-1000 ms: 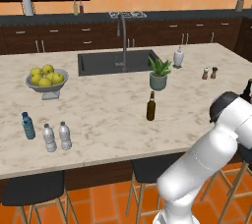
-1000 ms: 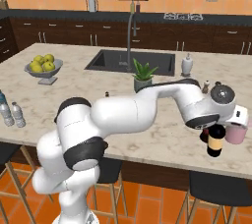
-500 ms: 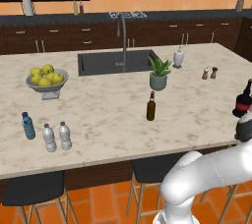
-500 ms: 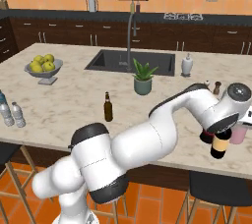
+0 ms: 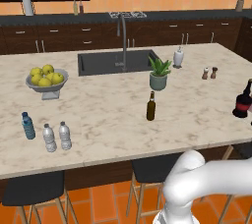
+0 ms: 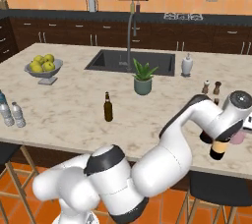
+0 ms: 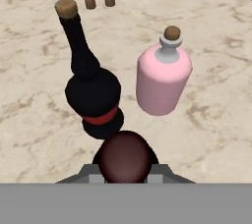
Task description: Move the plastic bottles in the middle to the plastics group, and the glass bottles in the middle to the glass group.
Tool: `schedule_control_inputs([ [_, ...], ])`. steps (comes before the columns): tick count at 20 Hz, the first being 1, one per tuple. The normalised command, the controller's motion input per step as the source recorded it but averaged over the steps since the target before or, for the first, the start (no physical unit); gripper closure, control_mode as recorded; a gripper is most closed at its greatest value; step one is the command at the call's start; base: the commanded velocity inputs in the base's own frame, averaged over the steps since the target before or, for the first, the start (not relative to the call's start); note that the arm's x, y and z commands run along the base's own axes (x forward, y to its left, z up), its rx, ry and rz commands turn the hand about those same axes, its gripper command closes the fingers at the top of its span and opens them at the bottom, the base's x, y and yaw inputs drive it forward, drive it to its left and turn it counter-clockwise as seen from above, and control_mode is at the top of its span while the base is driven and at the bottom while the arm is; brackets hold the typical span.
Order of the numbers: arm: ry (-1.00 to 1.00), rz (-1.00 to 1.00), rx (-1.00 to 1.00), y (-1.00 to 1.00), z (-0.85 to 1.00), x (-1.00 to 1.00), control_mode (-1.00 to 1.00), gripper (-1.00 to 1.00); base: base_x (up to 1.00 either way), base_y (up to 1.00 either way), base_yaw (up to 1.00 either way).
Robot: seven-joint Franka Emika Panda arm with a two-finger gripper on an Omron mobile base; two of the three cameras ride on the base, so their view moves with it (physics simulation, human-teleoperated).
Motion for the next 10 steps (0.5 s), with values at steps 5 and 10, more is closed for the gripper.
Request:
schedule_control_inputs([
  [5,-0.03,0.01,0.00,-0.35,-0.05,0.11,-1.00,1.00,0.00,0.00,0.00],
  [10,-0.02,0.02,0.00,0.00,-0.02,0.27,-1.00,1.00,0.00,0.00,0.00],
])
